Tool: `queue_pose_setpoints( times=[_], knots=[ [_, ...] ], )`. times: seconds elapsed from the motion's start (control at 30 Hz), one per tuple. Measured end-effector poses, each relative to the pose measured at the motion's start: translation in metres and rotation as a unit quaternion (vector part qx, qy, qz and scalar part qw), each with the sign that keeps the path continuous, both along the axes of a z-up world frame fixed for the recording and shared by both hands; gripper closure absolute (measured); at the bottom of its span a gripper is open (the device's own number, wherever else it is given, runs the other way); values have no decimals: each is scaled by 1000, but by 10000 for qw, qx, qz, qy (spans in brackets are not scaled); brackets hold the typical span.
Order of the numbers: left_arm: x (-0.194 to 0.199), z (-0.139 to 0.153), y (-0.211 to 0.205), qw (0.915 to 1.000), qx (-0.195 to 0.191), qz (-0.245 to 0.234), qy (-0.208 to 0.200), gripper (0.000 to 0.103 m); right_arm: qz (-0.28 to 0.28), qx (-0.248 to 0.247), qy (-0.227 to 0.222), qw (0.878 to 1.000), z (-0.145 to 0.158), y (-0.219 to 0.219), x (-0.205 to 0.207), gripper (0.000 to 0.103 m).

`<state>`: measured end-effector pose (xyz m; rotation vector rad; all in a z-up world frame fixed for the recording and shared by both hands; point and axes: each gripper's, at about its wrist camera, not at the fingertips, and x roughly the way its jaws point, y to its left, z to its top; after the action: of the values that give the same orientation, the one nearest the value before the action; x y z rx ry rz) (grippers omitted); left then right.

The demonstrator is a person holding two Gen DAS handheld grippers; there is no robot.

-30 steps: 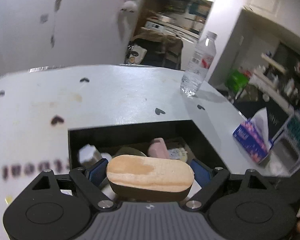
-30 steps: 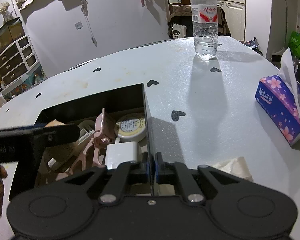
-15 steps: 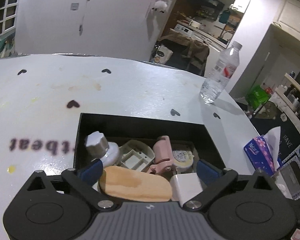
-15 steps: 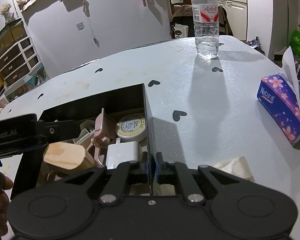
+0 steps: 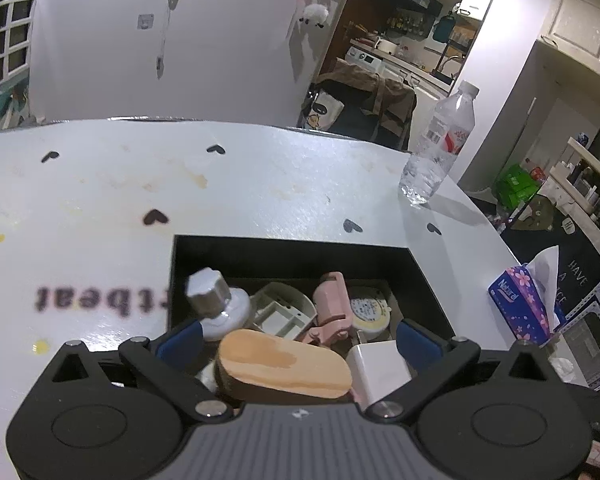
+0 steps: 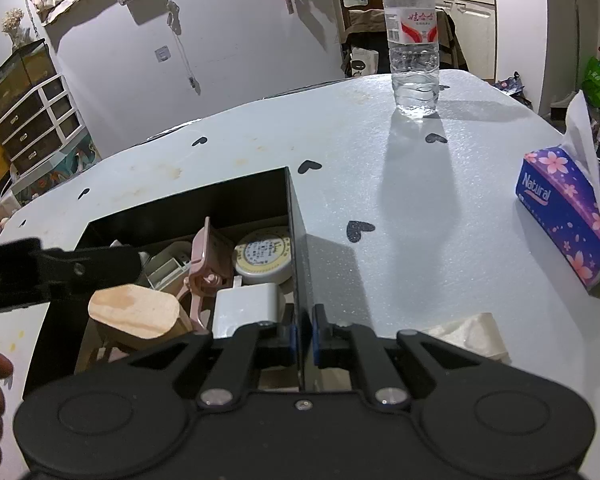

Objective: Organize rigid objects

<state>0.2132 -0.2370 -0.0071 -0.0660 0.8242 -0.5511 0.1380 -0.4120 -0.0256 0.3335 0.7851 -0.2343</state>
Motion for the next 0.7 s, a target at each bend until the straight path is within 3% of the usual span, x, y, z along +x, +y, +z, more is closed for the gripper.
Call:
queue_pose_setpoints(
  times=[0.7],
  knots=[
    [-30,24,47,9968,401,249,-644,0,117,-148,100,9998,3,3,3,96]
  ],
)
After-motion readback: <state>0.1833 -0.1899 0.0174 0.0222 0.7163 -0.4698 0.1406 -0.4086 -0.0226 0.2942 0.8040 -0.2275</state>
